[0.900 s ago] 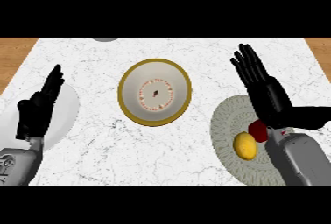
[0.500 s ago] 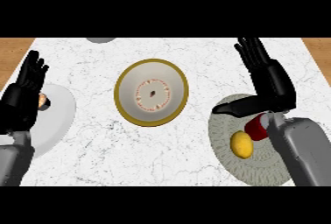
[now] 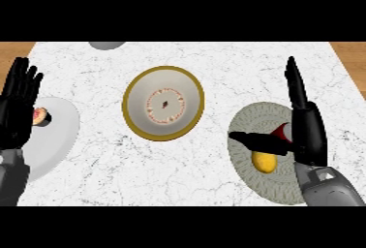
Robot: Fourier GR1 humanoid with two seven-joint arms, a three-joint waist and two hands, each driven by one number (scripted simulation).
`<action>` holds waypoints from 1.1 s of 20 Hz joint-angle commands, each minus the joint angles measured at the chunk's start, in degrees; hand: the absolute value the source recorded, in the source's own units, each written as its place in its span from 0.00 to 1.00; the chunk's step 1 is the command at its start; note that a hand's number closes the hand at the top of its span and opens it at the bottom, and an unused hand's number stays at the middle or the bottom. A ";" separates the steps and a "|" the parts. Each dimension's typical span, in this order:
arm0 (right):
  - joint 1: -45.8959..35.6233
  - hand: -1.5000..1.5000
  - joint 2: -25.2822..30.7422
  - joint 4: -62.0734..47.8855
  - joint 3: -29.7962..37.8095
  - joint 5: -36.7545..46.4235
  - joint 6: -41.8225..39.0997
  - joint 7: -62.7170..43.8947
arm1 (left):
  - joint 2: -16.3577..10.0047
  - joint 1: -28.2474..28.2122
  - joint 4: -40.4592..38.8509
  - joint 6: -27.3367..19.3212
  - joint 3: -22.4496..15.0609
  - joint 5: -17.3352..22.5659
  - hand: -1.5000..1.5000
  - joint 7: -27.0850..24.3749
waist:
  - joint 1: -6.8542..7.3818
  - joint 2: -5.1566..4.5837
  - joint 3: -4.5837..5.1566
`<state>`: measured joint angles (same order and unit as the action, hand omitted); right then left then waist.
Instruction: Pick the can from the placemat and place it in the bowl
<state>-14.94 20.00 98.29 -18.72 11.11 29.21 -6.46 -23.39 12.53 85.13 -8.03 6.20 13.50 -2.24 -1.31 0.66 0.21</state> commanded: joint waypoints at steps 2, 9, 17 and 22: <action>3.33 0.00 10.22 10.69 -1.74 10.02 -3.38 -16.62 | -1.74 0.64 -2.85 1.55 3.08 1.53 0.50 -0.79 | -1.60 0.12 0.15; 1.50 0.00 23.59 19.86 3.64 4.74 -22.04 -39.90 | -0.35 0.24 -0.47 0.79 1.96 0.93 0.50 -0.30 | -0.69 -0.12 0.05; -1.00 0.00 33.97 26.87 8.53 -15.93 -41.98 -53.95 | 0.78 -0.12 0.01 0.95 0.54 -0.47 0.50 -0.82 | 0.60 -0.47 -0.10; -0.35 0.00 36.19 25.98 13.33 -24.10 -46.93 -56.48 | 0.82 -0.18 -0.26 1.98 2.04 0.21 0.50 -1.12 | 0.99 -0.57 -0.15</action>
<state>-14.96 53.69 124.15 -9.26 -6.65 -11.28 -57.81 -23.44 12.84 85.46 -6.31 7.79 13.94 -1.85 -0.58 0.21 0.10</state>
